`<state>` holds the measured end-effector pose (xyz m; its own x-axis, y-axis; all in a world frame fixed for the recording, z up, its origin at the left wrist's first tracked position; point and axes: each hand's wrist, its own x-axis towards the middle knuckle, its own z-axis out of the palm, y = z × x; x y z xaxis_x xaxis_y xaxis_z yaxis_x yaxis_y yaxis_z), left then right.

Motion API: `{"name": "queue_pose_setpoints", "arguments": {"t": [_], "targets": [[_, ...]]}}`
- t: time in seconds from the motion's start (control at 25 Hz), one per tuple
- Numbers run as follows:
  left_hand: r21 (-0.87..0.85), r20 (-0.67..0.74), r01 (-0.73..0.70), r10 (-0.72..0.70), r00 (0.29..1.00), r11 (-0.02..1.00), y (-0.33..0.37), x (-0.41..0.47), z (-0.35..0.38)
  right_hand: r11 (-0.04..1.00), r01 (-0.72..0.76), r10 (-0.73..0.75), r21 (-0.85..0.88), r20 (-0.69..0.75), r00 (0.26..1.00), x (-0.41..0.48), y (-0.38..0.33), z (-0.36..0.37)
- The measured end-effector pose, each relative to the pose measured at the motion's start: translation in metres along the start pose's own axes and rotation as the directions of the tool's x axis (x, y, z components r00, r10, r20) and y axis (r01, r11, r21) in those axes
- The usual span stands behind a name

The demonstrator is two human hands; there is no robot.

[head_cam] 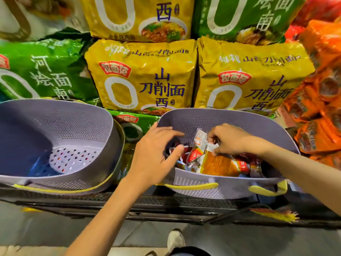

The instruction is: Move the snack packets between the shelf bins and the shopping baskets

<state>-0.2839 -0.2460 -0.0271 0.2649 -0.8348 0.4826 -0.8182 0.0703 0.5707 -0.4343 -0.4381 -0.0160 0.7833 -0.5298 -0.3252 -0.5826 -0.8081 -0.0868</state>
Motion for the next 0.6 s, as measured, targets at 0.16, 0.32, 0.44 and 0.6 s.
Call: {"name": "queue_pose_setpoints", "arguments": {"t": [0.16, 0.32, 0.44, 0.6], "targets": [[-0.239, -0.055, 0.114, -0.131, 0.990, 0.964, 0.013, 0.017, -0.016, 0.922, 0.048, -0.079, 0.384, 0.064, 0.995, -0.020, 0.011, -0.039], [-0.628, 0.110, 0.316, -0.321, 0.941, 0.712, 0.023, 0.040, -0.016, 0.406, 0.135, 0.013, 0.904, -0.153, 0.988, -0.057, 0.015, -0.077], [-0.735, 0.292, 0.460, -0.380, 0.877, 0.497, 0.032, 0.050, -0.010, 0.041, 0.243, 0.076, 0.969, -0.246, 0.966, -0.068, 0.006, -0.070], [-0.827, 0.271, 0.427, -0.407, 0.872, 0.365, 0.046, 0.054, -0.005, -0.045, 0.165, -0.009, 0.985, -0.166, 0.986, -0.064, -0.008, -0.046]]}}
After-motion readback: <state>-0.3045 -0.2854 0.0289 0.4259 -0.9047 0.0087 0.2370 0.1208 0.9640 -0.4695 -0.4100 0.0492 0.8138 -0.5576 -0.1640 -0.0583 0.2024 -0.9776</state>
